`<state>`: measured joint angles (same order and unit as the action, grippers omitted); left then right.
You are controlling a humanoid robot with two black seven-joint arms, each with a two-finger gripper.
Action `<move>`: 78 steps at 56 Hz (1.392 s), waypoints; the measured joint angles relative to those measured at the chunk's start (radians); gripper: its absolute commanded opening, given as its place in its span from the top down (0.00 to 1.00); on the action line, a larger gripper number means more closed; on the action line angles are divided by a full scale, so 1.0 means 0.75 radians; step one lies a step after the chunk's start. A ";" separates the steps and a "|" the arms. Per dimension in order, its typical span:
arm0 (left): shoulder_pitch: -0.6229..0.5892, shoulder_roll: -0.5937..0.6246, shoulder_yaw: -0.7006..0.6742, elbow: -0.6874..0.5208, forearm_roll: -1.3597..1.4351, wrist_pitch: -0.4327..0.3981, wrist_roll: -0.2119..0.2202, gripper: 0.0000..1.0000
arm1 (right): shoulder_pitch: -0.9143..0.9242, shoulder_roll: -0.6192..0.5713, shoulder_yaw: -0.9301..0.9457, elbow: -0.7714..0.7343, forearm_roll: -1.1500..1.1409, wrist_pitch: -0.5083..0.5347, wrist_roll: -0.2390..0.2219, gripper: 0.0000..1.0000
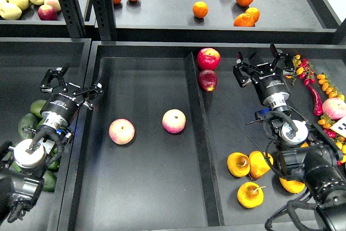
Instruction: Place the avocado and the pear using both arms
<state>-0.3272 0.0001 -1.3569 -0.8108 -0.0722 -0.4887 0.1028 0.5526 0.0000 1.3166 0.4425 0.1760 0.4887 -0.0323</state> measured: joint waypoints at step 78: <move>0.205 0.000 0.051 -0.092 0.012 0.000 0.014 0.00 | -0.288 0.000 -0.064 0.212 -0.107 0.000 -0.010 0.01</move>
<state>-0.1731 0.0000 -1.3189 -0.8795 -0.0633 -0.4887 0.1134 0.3366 0.0000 1.2683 0.6017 0.0961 0.4887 -0.0399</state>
